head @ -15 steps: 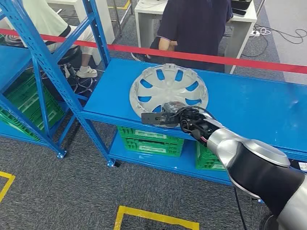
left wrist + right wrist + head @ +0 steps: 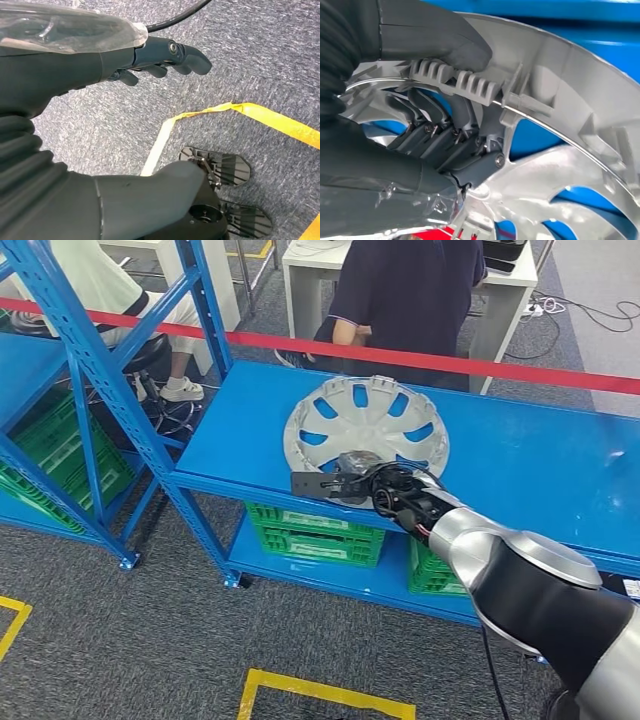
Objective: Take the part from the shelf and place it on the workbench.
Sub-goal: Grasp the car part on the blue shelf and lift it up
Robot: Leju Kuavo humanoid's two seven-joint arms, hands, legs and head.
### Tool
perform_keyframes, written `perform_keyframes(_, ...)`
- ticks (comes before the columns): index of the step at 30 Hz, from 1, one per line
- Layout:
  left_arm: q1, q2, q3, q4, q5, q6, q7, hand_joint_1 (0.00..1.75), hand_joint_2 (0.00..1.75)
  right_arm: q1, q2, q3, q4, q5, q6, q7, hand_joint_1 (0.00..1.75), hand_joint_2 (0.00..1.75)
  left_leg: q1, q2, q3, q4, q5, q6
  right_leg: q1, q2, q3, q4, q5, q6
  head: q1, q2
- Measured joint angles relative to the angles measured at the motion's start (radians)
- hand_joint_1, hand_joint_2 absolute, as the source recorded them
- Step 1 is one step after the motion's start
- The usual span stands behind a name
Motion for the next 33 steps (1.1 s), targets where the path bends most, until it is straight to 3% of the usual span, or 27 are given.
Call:
perform_keyframes(9,0.001,0.000,0.000,0.000,0.008,0.013,-0.004,0.00,1.75,0.001,0.000,-0.090,-0.078,-0.260,-0.133,-0.236,1.69,1.75,0.000,0.001,0.000,0.000,0.000,0.000,0.000,0.001,0.000,0.000,0.000,0.000,0.000,0.000)
perform_keyframes(20,0.006,0.000,0.000,0.000,0.017,0.020,-0.011,0.00,1.75,-0.005,-0.019,-0.243,-0.336,-0.652,-0.181,-0.374,1.69,1.75,0.000,0.001,0.000,0.000,0.000,0.000,0.000,0.002,-0.001,0.000,0.000,0.000,0.000,0.000)
perform_keyframes(33,0.015,-0.001,0.002,0.000,0.041,0.029,-0.014,0.00,1.75,0.057,-0.064,-0.360,-0.674,-0.764,-0.216,-0.470,1.69,1.75,0.000,0.001,0.000,0.000,0.000,0.000,0.000,0.002,-0.002,0.000,-0.001,0.000,0.000,0.000)
